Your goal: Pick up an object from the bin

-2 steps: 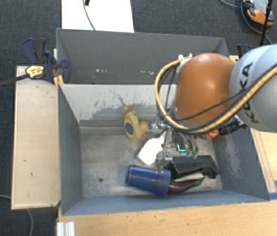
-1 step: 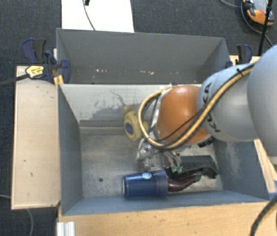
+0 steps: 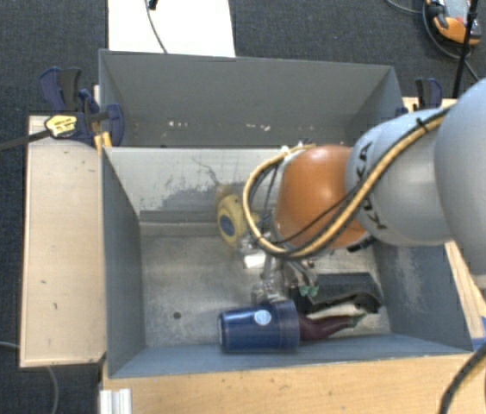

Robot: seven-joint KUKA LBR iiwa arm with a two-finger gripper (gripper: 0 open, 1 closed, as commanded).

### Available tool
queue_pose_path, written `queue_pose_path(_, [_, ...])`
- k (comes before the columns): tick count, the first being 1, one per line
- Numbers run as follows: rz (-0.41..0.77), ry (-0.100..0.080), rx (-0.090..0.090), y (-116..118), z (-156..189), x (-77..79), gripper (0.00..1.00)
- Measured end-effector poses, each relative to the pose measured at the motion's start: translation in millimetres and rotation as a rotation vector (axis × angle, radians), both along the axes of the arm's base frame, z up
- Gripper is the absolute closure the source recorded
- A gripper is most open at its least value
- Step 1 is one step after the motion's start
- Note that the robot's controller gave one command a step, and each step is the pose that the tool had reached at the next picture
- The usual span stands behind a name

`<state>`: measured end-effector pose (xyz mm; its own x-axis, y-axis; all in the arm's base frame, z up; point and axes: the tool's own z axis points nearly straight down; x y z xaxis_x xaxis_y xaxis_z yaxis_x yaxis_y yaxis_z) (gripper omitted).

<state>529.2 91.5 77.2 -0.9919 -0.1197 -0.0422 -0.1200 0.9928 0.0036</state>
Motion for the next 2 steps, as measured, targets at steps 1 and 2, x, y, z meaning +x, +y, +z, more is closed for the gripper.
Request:
queue_pose_path(1, [-0.001, 0.000, 0.000, -0.2, 0.0, -0.1, 0.00])
queue_pose_path(2, [-0.093, 0.038, -0.005, -52.1, 3.1, 32.0, 1.00])
